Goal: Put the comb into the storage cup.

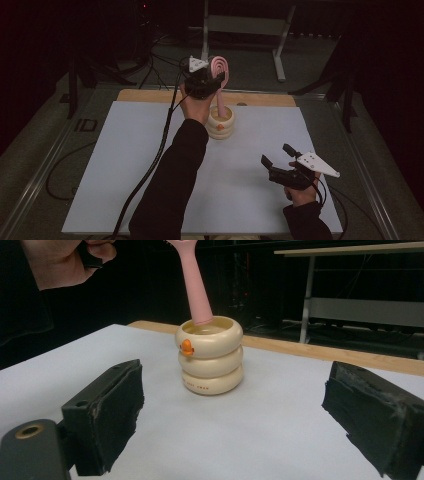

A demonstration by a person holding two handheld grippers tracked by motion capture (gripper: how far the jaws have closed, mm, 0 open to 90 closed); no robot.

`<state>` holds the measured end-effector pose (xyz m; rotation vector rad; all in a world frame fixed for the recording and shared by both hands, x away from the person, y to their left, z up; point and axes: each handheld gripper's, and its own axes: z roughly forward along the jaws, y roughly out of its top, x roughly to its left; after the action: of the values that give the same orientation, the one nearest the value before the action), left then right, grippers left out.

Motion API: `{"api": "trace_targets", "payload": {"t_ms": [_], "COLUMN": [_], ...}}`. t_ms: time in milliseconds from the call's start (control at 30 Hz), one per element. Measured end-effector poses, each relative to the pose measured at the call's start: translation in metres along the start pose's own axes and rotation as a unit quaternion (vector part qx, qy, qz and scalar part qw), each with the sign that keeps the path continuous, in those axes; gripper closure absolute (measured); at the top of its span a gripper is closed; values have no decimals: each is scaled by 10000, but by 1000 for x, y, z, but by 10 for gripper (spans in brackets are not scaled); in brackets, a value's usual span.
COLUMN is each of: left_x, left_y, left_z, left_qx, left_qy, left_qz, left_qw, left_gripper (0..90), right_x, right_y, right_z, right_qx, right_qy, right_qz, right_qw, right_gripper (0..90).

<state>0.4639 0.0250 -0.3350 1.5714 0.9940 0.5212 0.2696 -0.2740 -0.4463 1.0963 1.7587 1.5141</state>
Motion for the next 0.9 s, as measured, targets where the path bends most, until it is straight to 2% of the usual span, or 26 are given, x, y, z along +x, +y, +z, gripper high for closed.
{"api": "trace_targets", "payload": {"t_ms": [900], "left_x": [-3], "left_y": [-7], "left_z": [11], "left_qx": [61], "left_qy": [-54], "left_qz": [-14], "left_qw": [10000], "left_gripper": [649], "right_x": [-1], "right_y": [0], "right_z": [0], "right_qx": [-9], "right_qy": [7], "right_qz": [32], "right_qw": [10000], "right_gripper": [86]}}
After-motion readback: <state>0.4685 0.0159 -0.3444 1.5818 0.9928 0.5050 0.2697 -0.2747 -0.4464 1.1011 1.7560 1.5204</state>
